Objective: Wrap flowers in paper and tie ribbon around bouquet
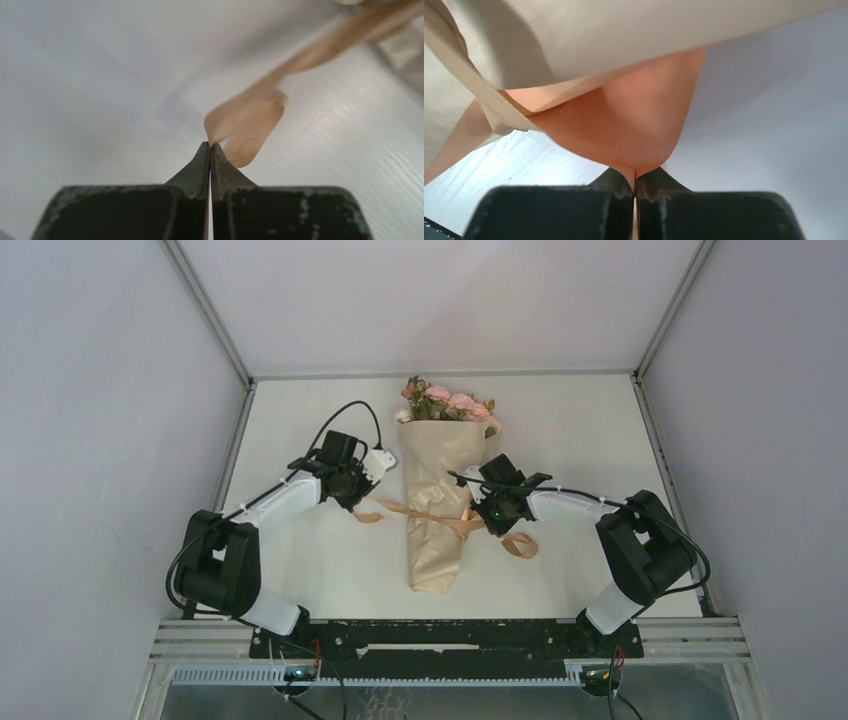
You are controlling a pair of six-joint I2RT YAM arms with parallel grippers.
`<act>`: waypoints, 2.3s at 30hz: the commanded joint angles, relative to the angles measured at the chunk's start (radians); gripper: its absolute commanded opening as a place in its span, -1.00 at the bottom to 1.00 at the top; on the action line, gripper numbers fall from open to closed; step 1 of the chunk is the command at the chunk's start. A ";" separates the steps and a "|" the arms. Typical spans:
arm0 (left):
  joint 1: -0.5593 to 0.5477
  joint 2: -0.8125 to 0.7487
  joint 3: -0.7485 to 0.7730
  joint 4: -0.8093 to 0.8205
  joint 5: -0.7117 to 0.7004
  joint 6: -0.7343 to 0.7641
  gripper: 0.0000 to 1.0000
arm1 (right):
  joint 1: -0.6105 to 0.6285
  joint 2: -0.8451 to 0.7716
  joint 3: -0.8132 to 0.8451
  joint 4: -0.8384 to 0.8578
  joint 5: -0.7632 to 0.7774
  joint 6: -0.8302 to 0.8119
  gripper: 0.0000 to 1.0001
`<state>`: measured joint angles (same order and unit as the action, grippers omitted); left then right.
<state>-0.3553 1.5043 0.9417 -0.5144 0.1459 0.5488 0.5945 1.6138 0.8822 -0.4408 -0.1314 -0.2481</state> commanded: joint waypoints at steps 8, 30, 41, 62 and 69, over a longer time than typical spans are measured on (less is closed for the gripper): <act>0.130 -0.116 -0.302 0.508 -0.567 0.191 -1.00 | -0.149 -0.181 -0.072 -0.078 0.035 0.154 -1.00; 0.448 -0.090 -0.380 0.589 -0.459 0.294 -1.00 | -0.356 -0.005 -0.035 -0.116 0.259 0.175 -1.00; 0.431 -0.202 -0.309 0.327 -0.308 0.258 -1.00 | -0.244 -0.125 -0.043 -0.083 0.146 0.138 -1.00; -0.112 -0.386 -0.002 -0.182 0.341 0.171 0.31 | 0.013 -0.596 -0.172 0.741 -0.558 0.666 -1.00; -0.151 -0.316 -0.001 0.185 0.429 0.058 0.81 | 0.015 -0.581 -0.170 0.826 -0.576 0.715 -1.00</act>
<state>-0.5106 1.1641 0.8989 -0.5770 0.4679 0.6956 0.6025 1.0489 0.7021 0.2443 -0.6685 0.4053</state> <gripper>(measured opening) 0.818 0.004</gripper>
